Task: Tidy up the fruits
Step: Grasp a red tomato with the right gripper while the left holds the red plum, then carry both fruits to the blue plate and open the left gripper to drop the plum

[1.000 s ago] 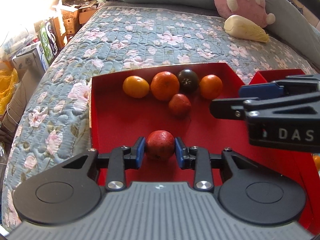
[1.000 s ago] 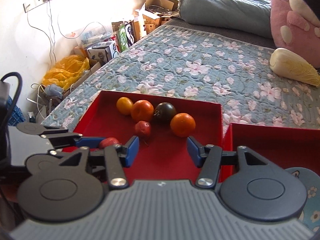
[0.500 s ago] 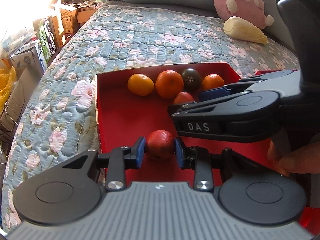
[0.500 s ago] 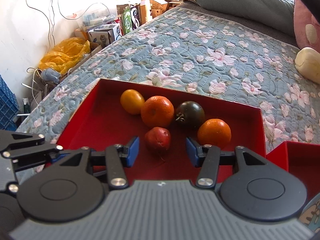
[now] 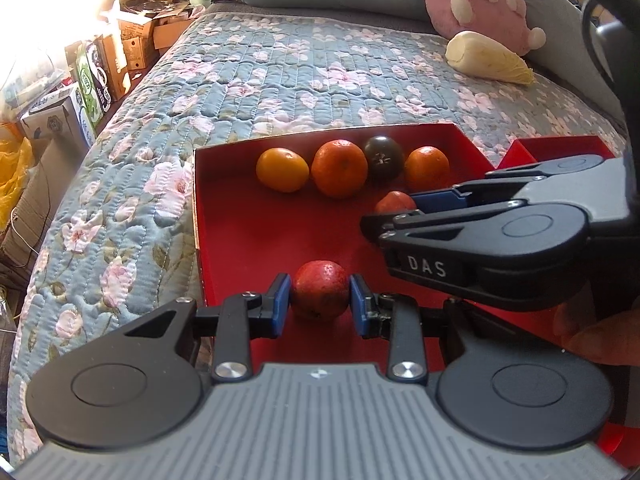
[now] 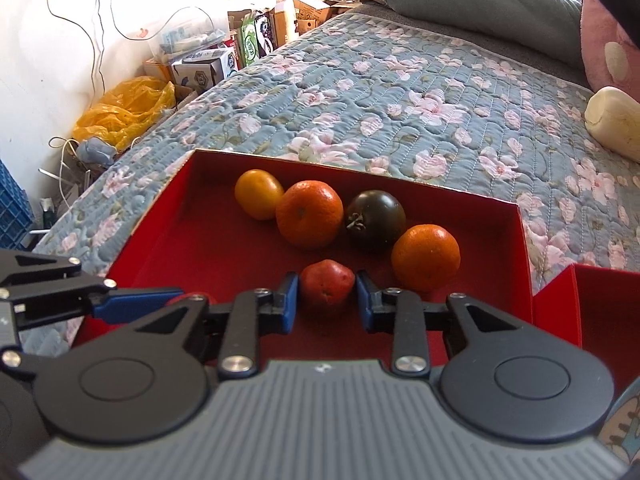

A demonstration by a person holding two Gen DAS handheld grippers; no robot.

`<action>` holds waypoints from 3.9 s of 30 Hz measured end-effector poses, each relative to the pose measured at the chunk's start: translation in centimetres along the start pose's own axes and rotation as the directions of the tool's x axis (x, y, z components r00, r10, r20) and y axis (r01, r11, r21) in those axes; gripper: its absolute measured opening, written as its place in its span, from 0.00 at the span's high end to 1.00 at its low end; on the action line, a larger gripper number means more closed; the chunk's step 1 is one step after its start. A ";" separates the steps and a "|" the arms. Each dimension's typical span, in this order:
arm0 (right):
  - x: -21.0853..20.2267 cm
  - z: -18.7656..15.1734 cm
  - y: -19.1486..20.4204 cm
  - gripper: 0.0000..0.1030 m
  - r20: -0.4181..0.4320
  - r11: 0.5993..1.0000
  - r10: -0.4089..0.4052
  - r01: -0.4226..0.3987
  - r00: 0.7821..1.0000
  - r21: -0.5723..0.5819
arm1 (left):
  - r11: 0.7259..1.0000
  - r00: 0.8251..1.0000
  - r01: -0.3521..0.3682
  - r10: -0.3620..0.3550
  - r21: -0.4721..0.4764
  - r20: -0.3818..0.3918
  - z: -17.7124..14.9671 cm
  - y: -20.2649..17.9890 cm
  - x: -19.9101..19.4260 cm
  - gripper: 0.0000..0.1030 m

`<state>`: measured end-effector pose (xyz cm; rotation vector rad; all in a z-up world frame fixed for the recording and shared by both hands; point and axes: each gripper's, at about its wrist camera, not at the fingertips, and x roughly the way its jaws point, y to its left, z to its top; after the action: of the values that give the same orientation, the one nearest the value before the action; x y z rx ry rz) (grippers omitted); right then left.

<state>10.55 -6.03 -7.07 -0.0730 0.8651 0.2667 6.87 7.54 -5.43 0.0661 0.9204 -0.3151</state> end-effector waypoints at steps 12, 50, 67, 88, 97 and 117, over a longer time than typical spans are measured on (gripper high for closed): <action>-5.8 -2.4 -1.3 0.67 0.071 0.997 0.025 -0.029 0.997 0.065 | 1.000 0.999 0.000 -0.001 0.018 0.032 -0.9 -3.2 -2.2 0.64; -20.1 -10.0 -2.0 0.68 0.169 1.000 0.025 -0.026 0.985 0.003 | 0.998 0.969 -0.023 0.036 -0.055 0.246 -4.6 -9.7 -11.1 0.64; -21.3 -11.5 -5.4 0.68 0.188 0.999 -0.014 0.005 0.982 0.049 | 1.000 0.970 0.004 -0.001 -0.012 0.243 -3.3 -12.5 -10.3 0.64; -22.8 -15.5 -13.7 0.68 0.181 0.976 -0.143 0.109 0.973 0.186 | 0.987 0.962 0.141 -0.155 0.076 0.226 -0.7 -20.9 -8.3 0.64; -22.2 -16.6 -15.9 0.68 0.146 0.964 -0.174 0.138 0.974 0.227 | 0.976 0.972 0.169 -0.188 0.138 0.144 -1.2 -24.4 -3.9 0.64; -20.2 -15.8 -16.0 0.68 0.117 0.963 -0.173 0.143 0.978 0.230 | 0.972 0.968 0.185 -0.206 0.148 0.143 -1.4 -24.7 -2.5 0.43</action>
<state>-9.51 -28.24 -2.68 0.0820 0.7440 0.0239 -2.92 -15.14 -2.41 0.0727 0.7492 -0.5582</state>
